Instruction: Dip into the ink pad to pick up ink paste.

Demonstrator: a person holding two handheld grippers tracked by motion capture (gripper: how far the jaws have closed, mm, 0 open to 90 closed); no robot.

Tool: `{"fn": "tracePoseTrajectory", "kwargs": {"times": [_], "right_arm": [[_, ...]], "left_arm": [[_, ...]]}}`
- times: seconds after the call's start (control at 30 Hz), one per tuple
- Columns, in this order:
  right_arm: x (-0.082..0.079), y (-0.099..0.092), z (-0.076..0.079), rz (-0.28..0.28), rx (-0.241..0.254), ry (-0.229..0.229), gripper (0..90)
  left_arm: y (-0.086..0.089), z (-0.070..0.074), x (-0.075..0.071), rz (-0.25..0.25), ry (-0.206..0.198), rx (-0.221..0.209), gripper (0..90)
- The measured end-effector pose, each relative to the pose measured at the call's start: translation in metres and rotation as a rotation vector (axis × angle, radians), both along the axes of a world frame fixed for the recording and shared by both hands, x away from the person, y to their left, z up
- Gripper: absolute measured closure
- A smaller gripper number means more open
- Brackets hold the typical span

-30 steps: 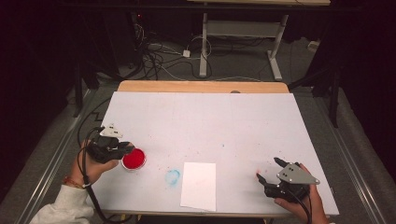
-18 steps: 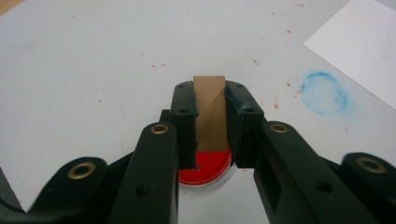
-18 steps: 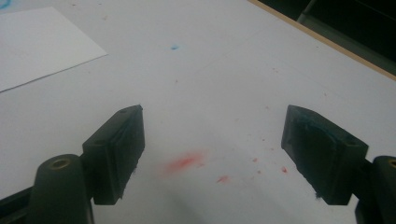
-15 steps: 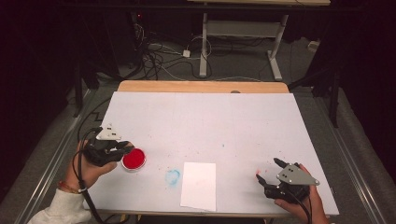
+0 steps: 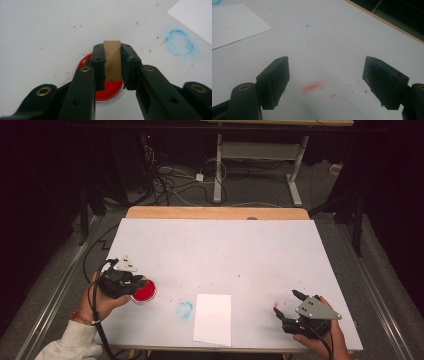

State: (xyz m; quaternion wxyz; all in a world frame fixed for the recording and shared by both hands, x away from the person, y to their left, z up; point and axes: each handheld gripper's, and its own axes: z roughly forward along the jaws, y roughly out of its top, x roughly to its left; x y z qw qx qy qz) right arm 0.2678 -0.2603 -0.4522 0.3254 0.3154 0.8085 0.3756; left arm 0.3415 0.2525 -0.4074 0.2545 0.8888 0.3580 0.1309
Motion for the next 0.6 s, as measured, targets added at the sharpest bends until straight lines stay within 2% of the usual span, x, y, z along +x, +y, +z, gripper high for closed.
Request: {"fn": "tracePoseTrajectory", "kwargs": {"times": [0.1,0.23,0.3,0.43,0.5,0.6], "right_arm": [[0.001,0.0,-0.001,0.002,-0.003,0.006,21.9],[0.001,0.001,-0.001,0.003,-0.005,0.009,22.0],[0.0,0.001,-0.002,0.004,-0.003,0.01,22.0],[0.001,0.001,-0.002,0.008,-0.009,0.013,22.0],[0.001,0.001,-0.002,0.009,-0.01,0.013,22.0],[0.001,0.0,-0.002,0.003,-0.003,0.013,22.0]], "left_arm": [[0.0,-0.01,0.006,0.007,0.025,0.011,73.6],[0.001,-0.021,0.012,0.019,0.05,0.059,73.6],[0.001,-0.025,0.014,0.017,0.065,0.053,73.6],[0.003,-0.036,0.018,0.034,0.091,0.085,73.6],[0.006,-0.037,0.019,0.036,0.093,0.049,73.6],[0.009,-0.039,0.019,0.037,0.094,0.031,73.6]]}}
